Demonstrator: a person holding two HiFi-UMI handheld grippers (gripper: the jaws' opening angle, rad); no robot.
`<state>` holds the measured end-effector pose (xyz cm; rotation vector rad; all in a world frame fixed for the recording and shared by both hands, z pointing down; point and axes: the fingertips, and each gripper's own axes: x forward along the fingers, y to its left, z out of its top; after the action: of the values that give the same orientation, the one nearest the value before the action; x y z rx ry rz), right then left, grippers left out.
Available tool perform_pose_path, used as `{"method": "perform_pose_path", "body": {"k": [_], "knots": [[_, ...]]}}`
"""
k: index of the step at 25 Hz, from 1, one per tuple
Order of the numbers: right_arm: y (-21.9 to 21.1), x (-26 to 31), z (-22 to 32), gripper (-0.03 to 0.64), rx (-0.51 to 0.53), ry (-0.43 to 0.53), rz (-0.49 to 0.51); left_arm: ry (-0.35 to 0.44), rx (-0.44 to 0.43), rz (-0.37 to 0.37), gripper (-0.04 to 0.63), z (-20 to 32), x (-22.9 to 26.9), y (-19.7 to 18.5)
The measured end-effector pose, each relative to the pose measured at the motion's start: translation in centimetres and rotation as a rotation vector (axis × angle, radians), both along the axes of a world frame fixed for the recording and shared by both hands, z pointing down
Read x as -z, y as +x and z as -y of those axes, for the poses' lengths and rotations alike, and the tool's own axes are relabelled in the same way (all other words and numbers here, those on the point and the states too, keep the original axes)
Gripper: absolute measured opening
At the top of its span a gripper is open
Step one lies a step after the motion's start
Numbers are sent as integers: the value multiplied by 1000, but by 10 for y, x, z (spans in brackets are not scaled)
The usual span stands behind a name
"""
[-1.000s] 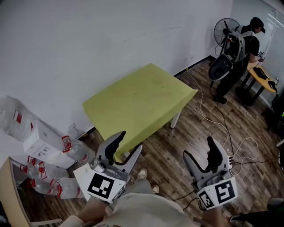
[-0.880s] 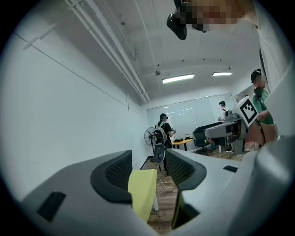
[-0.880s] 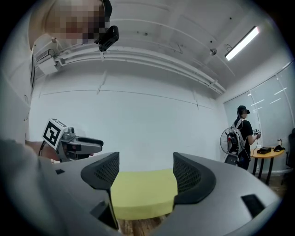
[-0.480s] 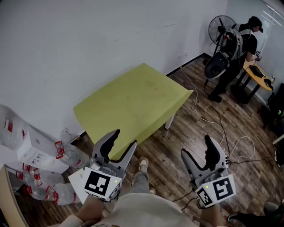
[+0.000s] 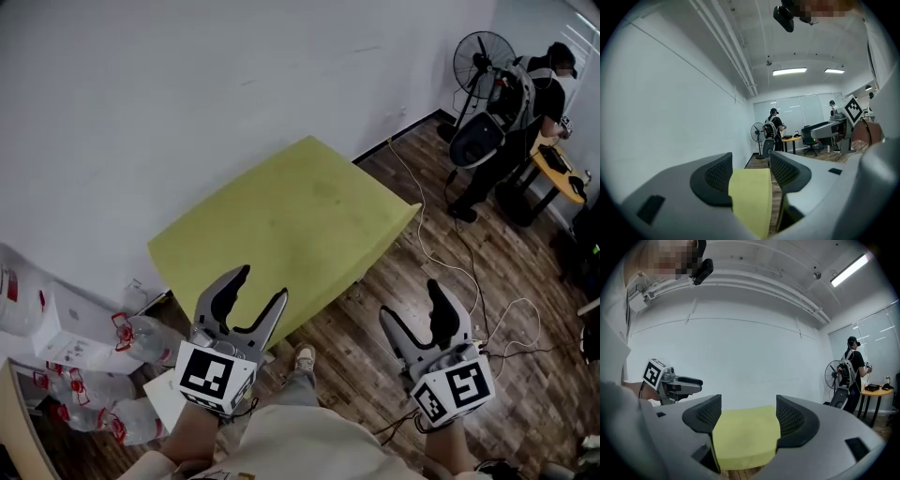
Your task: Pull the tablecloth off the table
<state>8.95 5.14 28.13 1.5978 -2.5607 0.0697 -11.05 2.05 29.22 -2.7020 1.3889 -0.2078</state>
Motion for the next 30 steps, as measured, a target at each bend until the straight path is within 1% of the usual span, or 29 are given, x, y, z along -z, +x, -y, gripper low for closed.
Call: {"method": "perform_pose_path", "body": {"k": [2, 5, 9, 12, 15, 17, 21, 25, 30], "knots": [[-2, -4, 27, 373, 0, -14, -6, -19, 7, 5, 252, 28, -7, -4], [-4, -14, 70, 373, -12, -42, -13, -73, -4, 26, 252, 69, -22, -10], [2, -45, 125, 373, -52, -106, -43, -131, -9, 62, 259, 120, -48, -15], [7, -68, 161, 373, -80, -151, -40, -163, -8, 68, 261, 154, -67, -21], [8, -91, 192, 373, -97, -194, -37, -189, -28, 103, 261, 184, -88, -23], [6, -106, 212, 373, -96, -227, -44, -220, -36, 118, 261, 205, -103, -24], [1, -138, 246, 373, -82, -300, -55, -291, -43, 90, 262, 235, -128, -25], [2, -167, 274, 373, -78, -351, -80, -343, -32, 104, 268, 259, -157, -23], [5, -199, 308, 374, -81, -399, -73, -446, -17, 101, 287, 287, -202, -15]]}}
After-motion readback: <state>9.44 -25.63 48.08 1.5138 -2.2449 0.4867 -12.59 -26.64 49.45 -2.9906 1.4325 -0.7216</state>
